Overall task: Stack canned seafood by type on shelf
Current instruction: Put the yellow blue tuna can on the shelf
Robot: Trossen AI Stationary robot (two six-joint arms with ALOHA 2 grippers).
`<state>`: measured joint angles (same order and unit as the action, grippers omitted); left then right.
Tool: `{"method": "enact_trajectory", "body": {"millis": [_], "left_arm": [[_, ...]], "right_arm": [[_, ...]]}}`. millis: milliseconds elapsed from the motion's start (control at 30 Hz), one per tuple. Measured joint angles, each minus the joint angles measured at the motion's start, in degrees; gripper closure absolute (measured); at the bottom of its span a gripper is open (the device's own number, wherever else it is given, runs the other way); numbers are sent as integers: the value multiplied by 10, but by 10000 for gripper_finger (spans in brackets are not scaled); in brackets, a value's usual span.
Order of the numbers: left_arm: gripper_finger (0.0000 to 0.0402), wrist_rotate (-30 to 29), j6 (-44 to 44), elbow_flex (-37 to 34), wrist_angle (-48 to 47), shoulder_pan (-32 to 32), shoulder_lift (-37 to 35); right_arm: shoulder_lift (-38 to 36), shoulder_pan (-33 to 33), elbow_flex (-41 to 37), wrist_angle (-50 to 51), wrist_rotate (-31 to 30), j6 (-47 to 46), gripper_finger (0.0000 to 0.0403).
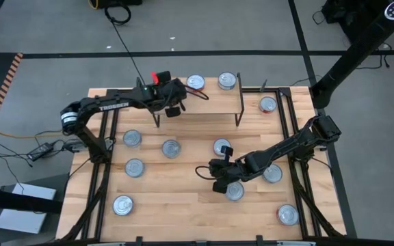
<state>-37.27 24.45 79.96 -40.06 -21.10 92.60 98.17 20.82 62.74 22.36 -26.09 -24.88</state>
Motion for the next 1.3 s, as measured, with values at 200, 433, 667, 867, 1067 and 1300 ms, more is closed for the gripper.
{"method": "enact_trajectory", "body": {"millis": [200,433,667,867,1067,1300], "left_arm": [[210,1,0,2,-16,-2,5],[206,1,-4,2,-39,-9,5],[205,1,-22,2,-69,-23,5],[193,0,-31,2,-87,-33,5],[159,0,-35,2,-120,-33,5],[141,0,-23,2,-119,-22,-10]], "right_arm": [[0,0,0,1,0,0,396],[0,0,0,1,0,2,396],[0,0,0,1,0,5,396],[0,0,0,1,0,4,396],[0,0,0,1,0,4,396],[0,0,0,1,2,4,396]]}}
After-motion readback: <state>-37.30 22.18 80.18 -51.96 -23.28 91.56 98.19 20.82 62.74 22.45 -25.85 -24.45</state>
